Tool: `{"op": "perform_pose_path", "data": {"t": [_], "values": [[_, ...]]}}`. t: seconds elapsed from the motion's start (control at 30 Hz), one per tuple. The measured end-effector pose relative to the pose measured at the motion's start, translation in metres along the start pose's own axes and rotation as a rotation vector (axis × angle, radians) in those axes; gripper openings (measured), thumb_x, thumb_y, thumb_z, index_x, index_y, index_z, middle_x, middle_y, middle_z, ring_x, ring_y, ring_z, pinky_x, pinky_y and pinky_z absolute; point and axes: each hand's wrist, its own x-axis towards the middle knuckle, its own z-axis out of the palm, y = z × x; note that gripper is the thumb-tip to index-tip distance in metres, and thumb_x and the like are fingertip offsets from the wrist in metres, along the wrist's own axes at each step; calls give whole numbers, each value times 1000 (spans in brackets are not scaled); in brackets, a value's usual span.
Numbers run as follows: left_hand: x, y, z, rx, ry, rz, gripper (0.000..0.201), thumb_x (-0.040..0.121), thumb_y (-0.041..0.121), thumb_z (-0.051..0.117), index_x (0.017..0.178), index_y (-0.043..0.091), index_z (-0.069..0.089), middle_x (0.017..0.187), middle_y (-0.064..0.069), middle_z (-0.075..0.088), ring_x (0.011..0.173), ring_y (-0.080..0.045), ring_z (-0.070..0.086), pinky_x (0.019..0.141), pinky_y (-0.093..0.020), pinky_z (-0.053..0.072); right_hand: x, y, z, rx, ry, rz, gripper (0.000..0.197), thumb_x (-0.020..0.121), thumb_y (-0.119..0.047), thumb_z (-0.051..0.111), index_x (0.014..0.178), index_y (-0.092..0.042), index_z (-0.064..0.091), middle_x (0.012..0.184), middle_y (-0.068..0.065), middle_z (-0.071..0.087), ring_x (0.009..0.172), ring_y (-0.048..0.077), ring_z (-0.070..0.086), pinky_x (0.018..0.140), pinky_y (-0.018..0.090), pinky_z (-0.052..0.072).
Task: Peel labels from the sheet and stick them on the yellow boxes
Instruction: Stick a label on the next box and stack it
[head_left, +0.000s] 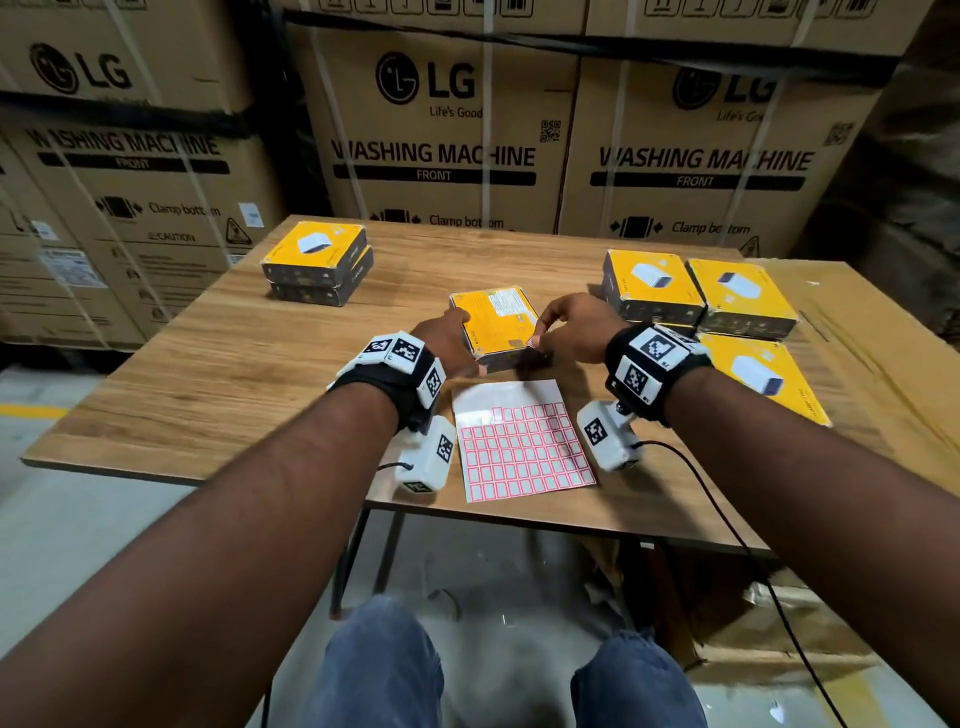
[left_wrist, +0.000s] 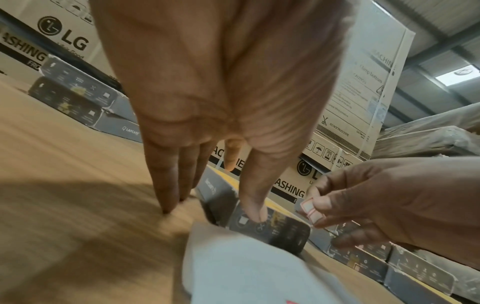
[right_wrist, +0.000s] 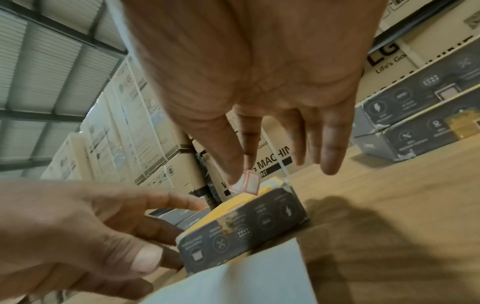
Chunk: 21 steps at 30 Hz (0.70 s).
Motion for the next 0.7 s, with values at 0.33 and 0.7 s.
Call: {"op": "perform_pose_path", "data": {"t": [0.33,0.7], "values": [[8,1,5,-143,181,8,77,68,33,86,134,23,49,131,-9,55,113,-23,58,88,-28,47,-1,-15,1,296,-144,9,25,80,2,67,95,-18,65,78,5,58,66,17,50,56,24,43],[-7,-8,-22,-638,69,71,15,95,17,62,107,23,68,102,-9,66,71,-16,59,58,-21,53,-10,-39,-23,368,-251,-8,11,87,-17,69,88,-28,65,94,1,67,85,18,61,79,36,48]]}}
